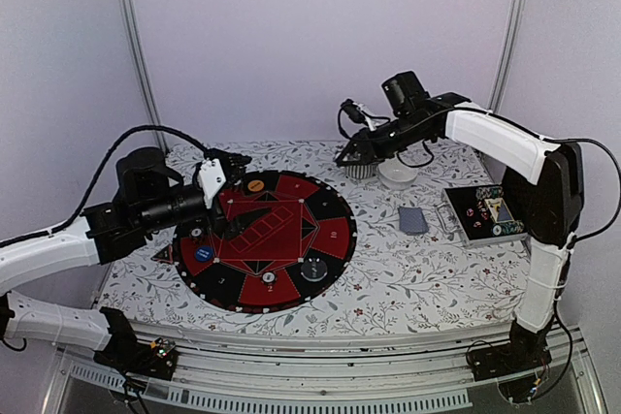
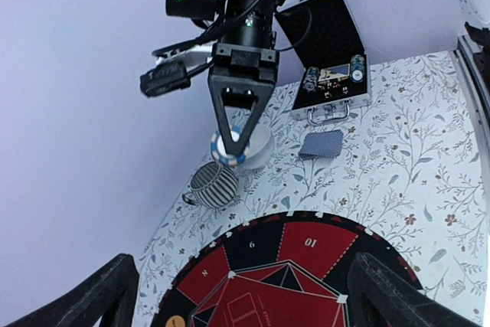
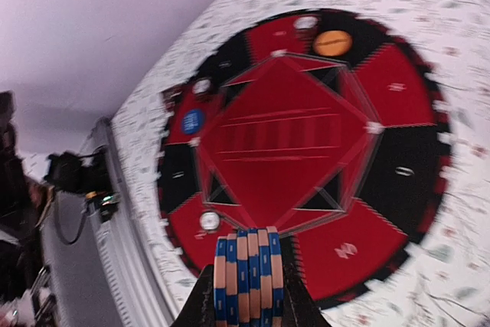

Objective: Distribute texas hold em gaming equipment
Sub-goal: Pass from the right arm to the left

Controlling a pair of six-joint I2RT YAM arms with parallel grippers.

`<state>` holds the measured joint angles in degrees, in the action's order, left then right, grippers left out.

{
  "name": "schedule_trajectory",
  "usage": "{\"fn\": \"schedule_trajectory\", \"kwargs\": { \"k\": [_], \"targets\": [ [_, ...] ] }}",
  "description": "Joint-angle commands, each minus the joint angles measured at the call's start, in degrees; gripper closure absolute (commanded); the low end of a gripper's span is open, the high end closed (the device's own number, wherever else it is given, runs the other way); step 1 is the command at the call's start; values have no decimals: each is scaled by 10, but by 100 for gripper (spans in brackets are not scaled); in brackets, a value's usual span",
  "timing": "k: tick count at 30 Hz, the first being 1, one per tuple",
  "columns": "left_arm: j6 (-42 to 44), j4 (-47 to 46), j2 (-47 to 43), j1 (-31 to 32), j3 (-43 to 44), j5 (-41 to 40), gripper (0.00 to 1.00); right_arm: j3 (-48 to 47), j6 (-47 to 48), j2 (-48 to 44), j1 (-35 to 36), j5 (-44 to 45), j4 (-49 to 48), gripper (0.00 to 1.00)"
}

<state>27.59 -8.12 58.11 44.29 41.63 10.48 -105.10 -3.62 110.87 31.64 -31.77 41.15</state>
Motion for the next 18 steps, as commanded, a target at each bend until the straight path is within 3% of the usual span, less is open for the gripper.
{"fn": "schedule_trajectory", "kwargs": {
  "k": [1,11,18],
  "targets": [
    [102,-25,38,34,7,-63,2,-41,-49,53,63,-219,-60,98],
    [106,-11,87,46,14,-74,2,-69,-86,104,138,-284,-88,98],
    [95,5,118,45,33,-82,8,-73,-100,115,151,-301,-110,98]
  ]
}}
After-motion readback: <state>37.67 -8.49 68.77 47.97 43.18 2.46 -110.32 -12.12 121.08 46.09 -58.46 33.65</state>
